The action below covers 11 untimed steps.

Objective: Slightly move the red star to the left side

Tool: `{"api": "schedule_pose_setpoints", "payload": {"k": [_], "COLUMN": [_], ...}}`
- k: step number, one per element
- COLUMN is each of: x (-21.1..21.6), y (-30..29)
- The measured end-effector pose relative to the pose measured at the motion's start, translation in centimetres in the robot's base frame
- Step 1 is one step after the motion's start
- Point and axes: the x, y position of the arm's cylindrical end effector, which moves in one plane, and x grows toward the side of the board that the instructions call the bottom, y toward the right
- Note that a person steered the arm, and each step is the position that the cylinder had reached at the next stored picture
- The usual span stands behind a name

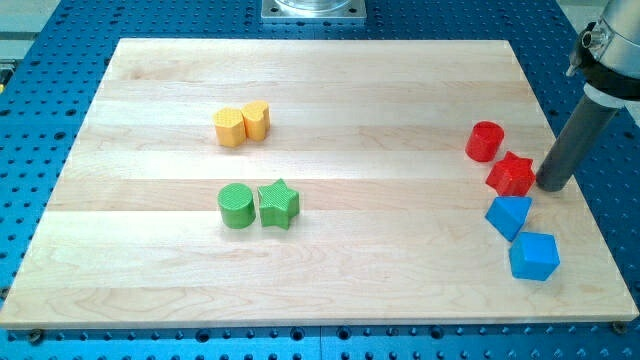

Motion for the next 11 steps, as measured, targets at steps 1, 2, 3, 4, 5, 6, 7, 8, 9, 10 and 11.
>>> {"api": "schedule_pose_setpoints", "payload": {"k": [1, 2, 3, 4, 5, 6, 7, 8, 9, 10, 11], "x": [0.0, 0.0, 0.0, -0.7, -4.8, -8.0, -9.2, -9.9, -10.4, -11.0, -11.4], "y": [-0.7, -3.0, -4.1, -2.6, -0.7, -1.1, -1.5, -1.5, -1.5, -1.5, -1.5]}}
